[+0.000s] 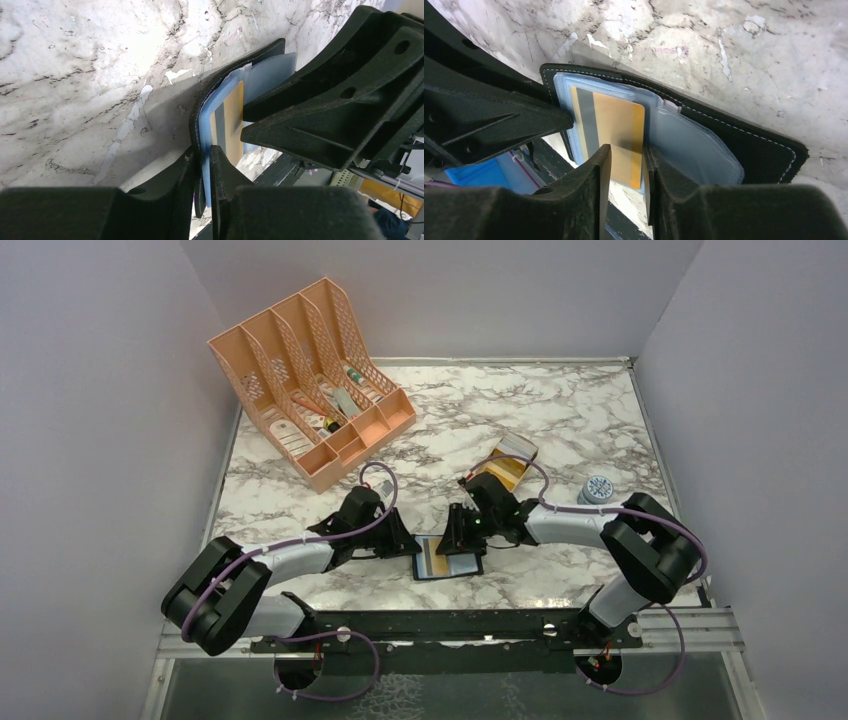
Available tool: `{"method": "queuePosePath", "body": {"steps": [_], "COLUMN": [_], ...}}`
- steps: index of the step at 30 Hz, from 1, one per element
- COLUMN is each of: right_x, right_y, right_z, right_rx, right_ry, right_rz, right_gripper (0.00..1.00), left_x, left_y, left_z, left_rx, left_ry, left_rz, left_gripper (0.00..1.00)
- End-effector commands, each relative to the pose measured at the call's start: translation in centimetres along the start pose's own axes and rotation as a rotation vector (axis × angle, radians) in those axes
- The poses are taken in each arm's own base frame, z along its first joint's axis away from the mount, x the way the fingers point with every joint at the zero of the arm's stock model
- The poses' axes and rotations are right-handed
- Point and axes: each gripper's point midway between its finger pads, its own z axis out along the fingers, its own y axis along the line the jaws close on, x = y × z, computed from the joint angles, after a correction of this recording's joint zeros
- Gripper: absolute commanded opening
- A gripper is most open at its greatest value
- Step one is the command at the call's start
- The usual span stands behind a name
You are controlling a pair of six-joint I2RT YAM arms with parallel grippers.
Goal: Put the credit cards into the card holder
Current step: Insert the credit card into the card holder, then pick up the credit card from the storage box.
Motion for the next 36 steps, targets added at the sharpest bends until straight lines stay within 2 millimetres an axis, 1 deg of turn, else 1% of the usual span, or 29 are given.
{"method": "queuePosePath", "body": {"steps": [1, 3, 9, 12, 16, 17, 19, 25, 29, 31, 33, 36], "right_x": [-1.0, -1.4, -3.7, -5.7, -9.4, -10.7, -12.4, -18.3, -21.6, -22.8, -23.7, -24.6], "right_y": [0.1, -0.1, 0.7, 1.2, 0.9, 0.4, -0.1, -3.0, -5.9, -7.4, -8.5, -9.3], "right_z": [-0.6, -1.4, -3.7, -4.9, -7.0, -7.7, -8.6, -11.7, -12.2, -12.5, -12.5, -12.3], "right_rx": [0.068, 0.107, 0.173, 0.221, 0.367, 0.433, 0.524, 0.887, 1.011, 1.079, 1.132, 1.162], "right_ry": [-0.019, -0.024, -0.080, -0.141, -0.240, -0.278, -0.309, -0.439, -0.449, -0.431, -0.413, -0.396], "right_rz": [-0.072, -0.106, -0.219, -0.284, -0.383, -0.405, -0.454, -0.571, -0.612, -0.615, -0.636, -0.671], "right_gripper": [0.34, 0.39, 0.47, 0.50, 0.51, 0.51, 0.51, 0.52, 0.53, 0.53, 0.54, 0.56], "left_x": [0.1, 0.1, -0.2, -0.2, -0.1, 0.0, 0.1, 0.2, 0.3, 0.2, 0.2, 0.3], "left_y": [-0.2, -0.1, -0.1, 0.0, 0.2, 0.3, 0.3, 0.3, 0.0, -0.1, -0.2, -0.2], "left_z": [-0.3, -0.3, -0.5, -0.6, -0.9, -0.9, -1.0, -0.8, -0.7, -0.8, -0.9, -1.0], "left_rx": [0.014, 0.000, -0.023, -0.036, -0.052, -0.055, -0.057, -0.053, -0.038, -0.036, -0.032, -0.029], "left_ry": [0.007, 0.009, 0.014, 0.024, 0.043, 0.047, 0.053, 0.069, 0.072, 0.070, 0.067, 0.067], "left_rz": [0.017, 0.024, 0.067, 0.092, 0.124, 0.128, 0.138, 0.142, 0.141, 0.142, 0.144, 0.141], "left_gripper": [0.13, 0.08, 0.02, 0.00, 0.00, 0.00, 0.00, 0.01, 0.01, 0.01, 0.01, 0.01]}}
